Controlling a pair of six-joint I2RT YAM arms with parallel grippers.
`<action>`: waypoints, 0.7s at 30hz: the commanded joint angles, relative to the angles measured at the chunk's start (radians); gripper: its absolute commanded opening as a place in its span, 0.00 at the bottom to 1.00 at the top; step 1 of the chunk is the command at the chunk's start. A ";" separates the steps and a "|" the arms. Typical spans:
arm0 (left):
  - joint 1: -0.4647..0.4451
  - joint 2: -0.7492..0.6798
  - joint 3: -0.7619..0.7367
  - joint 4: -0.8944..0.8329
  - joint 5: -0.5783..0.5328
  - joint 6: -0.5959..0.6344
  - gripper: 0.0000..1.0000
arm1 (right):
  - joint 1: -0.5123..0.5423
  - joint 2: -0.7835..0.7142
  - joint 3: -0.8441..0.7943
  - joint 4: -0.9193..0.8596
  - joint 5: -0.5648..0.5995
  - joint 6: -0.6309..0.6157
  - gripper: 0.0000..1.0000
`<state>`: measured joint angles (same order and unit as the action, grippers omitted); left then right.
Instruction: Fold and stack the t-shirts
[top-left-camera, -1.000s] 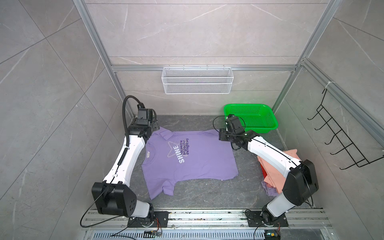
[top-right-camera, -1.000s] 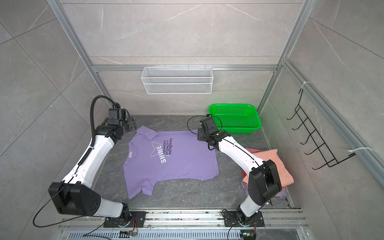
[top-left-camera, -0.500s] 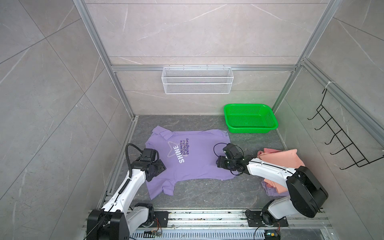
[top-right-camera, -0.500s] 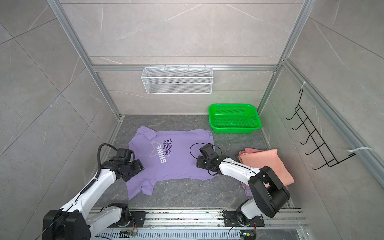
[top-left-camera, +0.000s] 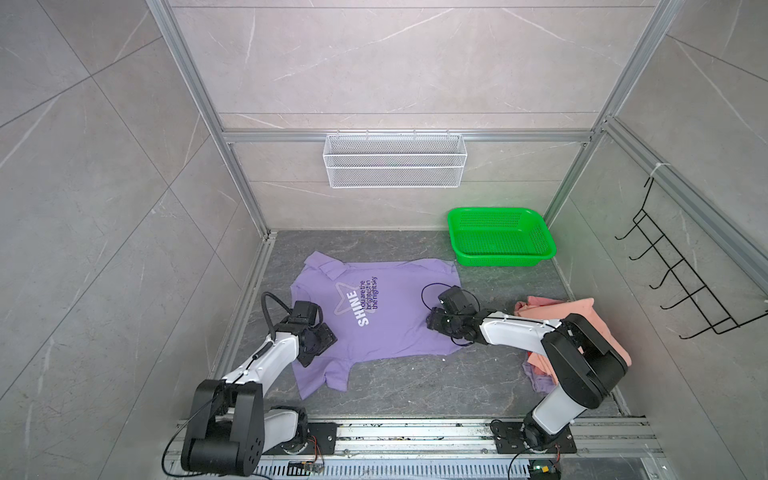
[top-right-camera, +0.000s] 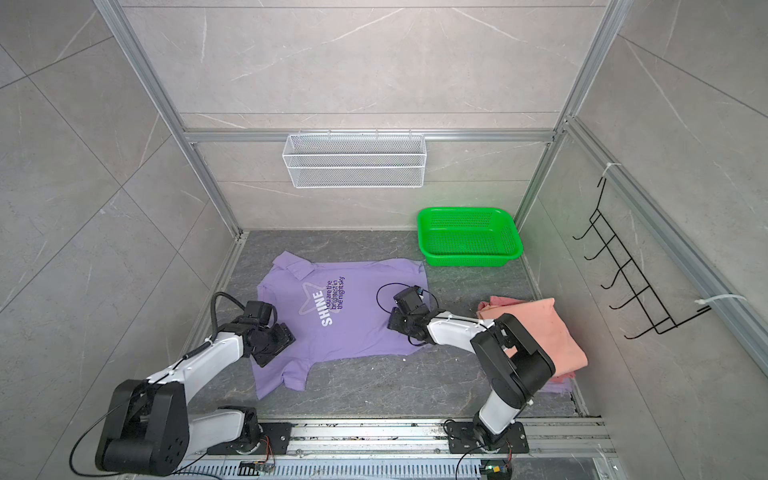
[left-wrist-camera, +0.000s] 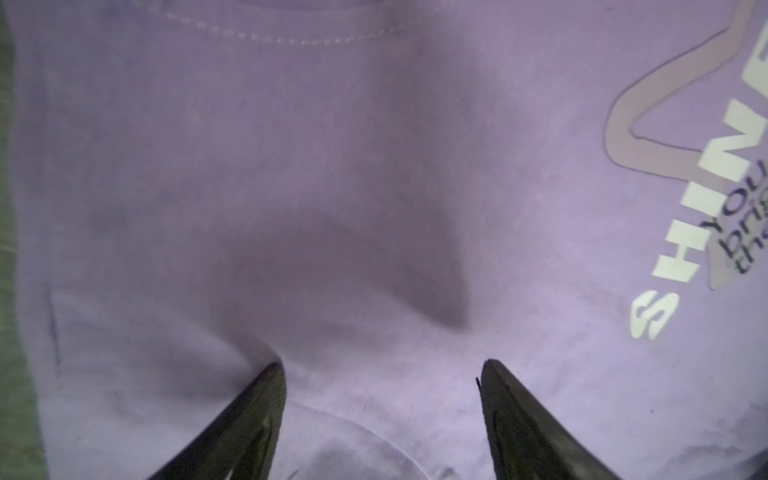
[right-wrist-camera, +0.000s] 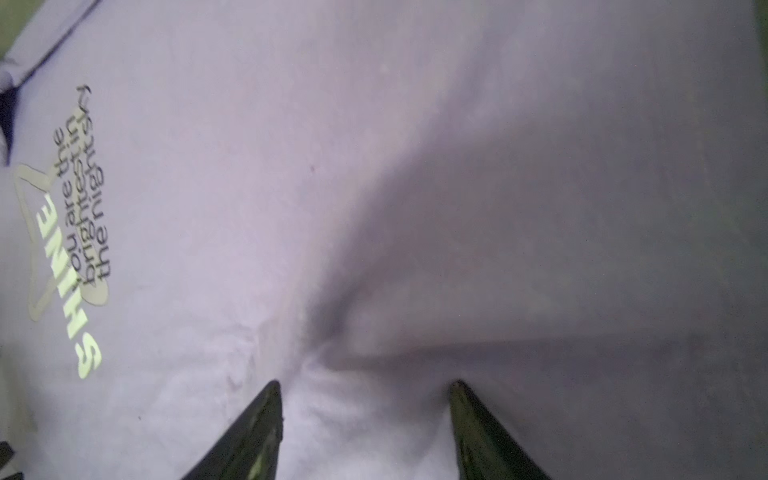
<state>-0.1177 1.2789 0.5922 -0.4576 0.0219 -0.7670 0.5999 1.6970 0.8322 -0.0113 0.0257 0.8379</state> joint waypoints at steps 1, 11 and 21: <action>0.026 0.106 0.051 0.101 -0.035 0.063 0.77 | -0.032 0.112 0.013 -0.028 -0.011 0.013 0.65; 0.112 0.317 0.293 0.161 0.021 0.261 0.70 | -0.115 0.224 0.254 -0.105 -0.026 -0.089 0.64; 0.112 -0.046 0.260 -0.192 -0.115 0.098 0.69 | -0.121 -0.079 0.132 -0.160 -0.018 -0.169 0.65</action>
<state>-0.0067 1.2938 0.8646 -0.4664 -0.0353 -0.6003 0.4767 1.7161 1.0134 -0.1093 -0.0132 0.6956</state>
